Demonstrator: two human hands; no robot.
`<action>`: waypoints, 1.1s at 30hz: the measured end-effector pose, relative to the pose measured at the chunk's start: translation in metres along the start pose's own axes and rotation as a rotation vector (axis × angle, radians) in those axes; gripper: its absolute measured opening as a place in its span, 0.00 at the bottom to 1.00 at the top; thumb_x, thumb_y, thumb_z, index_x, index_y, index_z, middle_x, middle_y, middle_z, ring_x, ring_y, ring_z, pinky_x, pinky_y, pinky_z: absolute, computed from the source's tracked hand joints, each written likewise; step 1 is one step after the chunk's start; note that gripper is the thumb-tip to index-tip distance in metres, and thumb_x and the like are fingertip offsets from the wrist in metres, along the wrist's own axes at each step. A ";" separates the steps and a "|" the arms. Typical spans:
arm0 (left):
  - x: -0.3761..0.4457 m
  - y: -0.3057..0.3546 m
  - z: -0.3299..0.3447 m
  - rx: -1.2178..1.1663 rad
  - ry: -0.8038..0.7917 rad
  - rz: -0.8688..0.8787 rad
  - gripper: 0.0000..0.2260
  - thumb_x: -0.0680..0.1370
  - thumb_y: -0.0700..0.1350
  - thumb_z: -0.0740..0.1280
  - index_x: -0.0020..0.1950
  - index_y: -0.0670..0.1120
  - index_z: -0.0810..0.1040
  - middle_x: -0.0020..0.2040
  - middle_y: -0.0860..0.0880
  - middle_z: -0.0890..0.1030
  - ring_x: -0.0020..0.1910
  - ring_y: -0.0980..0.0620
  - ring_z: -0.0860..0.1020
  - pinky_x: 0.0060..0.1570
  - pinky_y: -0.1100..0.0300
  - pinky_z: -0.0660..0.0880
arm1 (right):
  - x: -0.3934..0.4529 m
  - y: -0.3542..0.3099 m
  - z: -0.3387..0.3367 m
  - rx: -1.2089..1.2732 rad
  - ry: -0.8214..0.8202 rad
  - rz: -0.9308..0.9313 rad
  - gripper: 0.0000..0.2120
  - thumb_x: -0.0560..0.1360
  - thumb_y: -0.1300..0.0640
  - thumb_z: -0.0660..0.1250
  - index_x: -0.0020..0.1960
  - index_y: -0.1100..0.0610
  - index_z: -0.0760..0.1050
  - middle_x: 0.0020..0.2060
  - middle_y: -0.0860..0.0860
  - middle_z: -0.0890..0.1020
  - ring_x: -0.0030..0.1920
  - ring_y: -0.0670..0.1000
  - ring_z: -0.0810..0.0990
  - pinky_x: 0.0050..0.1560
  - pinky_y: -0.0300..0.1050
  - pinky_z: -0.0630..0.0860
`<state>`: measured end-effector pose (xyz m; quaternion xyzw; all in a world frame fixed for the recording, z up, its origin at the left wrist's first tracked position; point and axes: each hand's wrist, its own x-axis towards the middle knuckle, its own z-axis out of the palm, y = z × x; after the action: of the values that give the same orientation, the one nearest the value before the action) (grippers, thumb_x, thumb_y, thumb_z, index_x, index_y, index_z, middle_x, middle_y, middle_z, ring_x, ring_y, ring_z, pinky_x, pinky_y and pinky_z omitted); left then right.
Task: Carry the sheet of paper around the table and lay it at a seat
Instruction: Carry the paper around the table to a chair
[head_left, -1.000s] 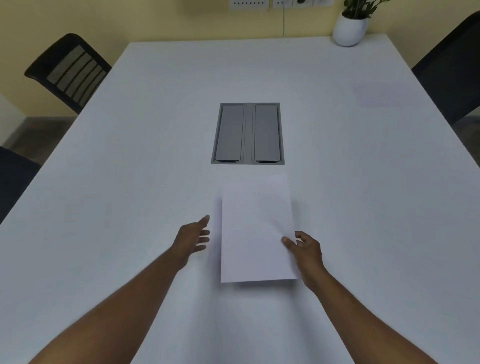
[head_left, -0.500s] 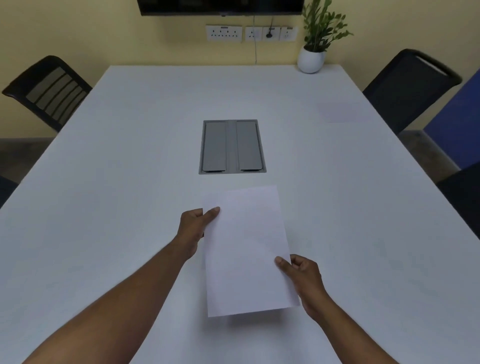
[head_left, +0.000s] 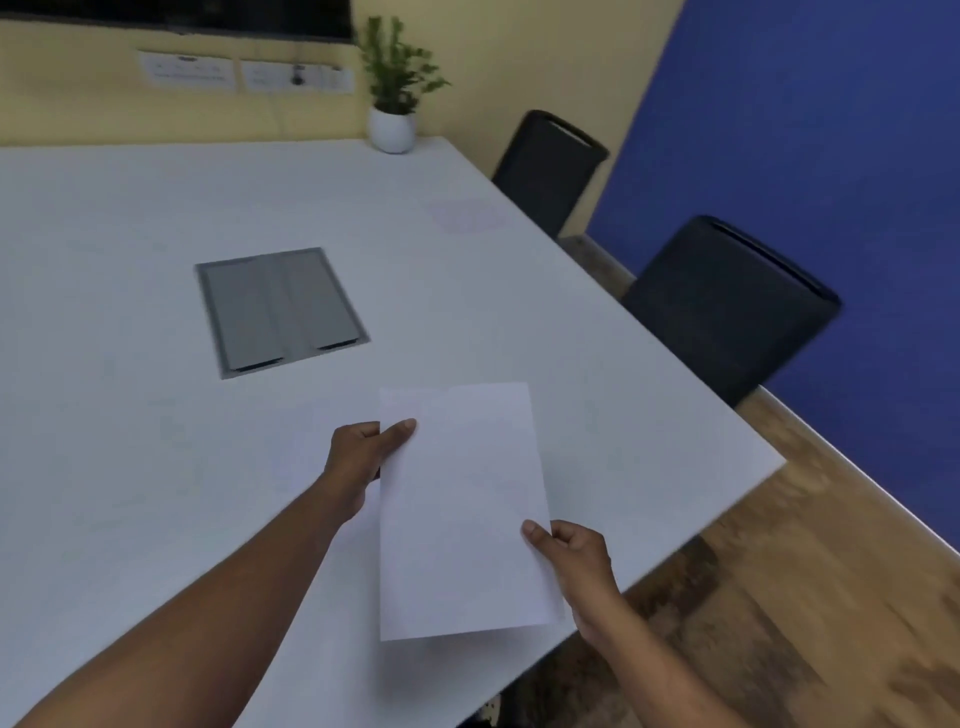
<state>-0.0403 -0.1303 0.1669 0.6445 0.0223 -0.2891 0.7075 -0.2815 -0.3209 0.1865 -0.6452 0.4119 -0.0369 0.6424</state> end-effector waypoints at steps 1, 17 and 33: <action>-0.001 -0.003 0.016 0.008 -0.036 -0.005 0.17 0.77 0.47 0.81 0.53 0.32 0.86 0.51 0.40 0.90 0.45 0.47 0.87 0.44 0.57 0.83 | -0.008 0.003 -0.012 0.016 0.039 0.001 0.20 0.78 0.52 0.77 0.49 0.72 0.82 0.47 0.64 0.89 0.51 0.67 0.88 0.60 0.65 0.83; -0.073 -0.045 0.338 0.277 -0.626 0.010 0.11 0.78 0.46 0.80 0.39 0.42 0.87 0.42 0.45 0.89 0.39 0.49 0.85 0.42 0.58 0.81 | -0.115 0.096 -0.233 0.491 0.543 0.037 0.11 0.81 0.58 0.73 0.53 0.67 0.84 0.47 0.60 0.90 0.50 0.64 0.89 0.52 0.58 0.86; -0.147 -0.136 0.631 0.371 -0.764 0.056 0.14 0.76 0.51 0.82 0.49 0.39 0.90 0.52 0.40 0.90 0.53 0.35 0.89 0.57 0.37 0.85 | -0.145 0.201 -0.478 0.660 0.557 0.125 0.10 0.78 0.61 0.76 0.59 0.62 0.84 0.52 0.56 0.91 0.54 0.59 0.90 0.54 0.55 0.86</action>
<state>-0.4374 -0.6581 0.2105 0.6079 -0.3116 -0.4868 0.5445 -0.7493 -0.5855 0.1659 -0.3444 0.5739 -0.3000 0.6797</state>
